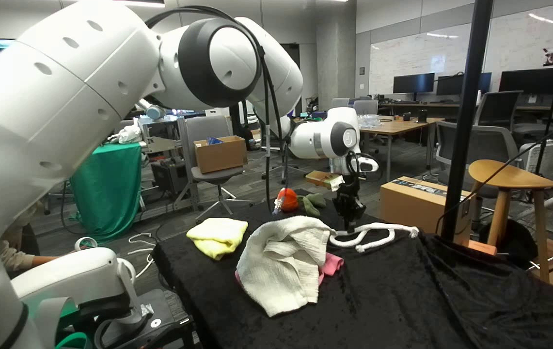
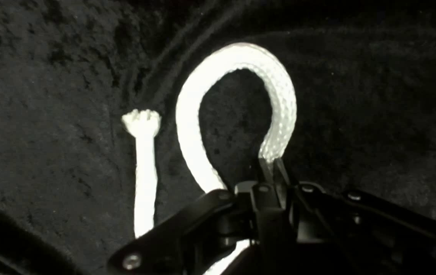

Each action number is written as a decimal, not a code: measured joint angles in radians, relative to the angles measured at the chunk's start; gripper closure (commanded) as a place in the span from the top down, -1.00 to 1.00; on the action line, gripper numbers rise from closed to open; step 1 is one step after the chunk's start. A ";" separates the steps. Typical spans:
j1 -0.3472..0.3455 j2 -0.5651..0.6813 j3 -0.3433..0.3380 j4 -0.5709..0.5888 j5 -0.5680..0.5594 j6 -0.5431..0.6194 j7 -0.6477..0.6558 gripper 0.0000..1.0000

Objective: Put all the objects together at the center of the table

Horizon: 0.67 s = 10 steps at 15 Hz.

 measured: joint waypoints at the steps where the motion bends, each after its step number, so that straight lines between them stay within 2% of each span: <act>1: -0.003 0.000 0.000 0.000 0.000 -0.005 0.000 -0.94; 10: -0.029 -0.006 0.000 -0.001 0.020 -0.078 -0.020 -0.96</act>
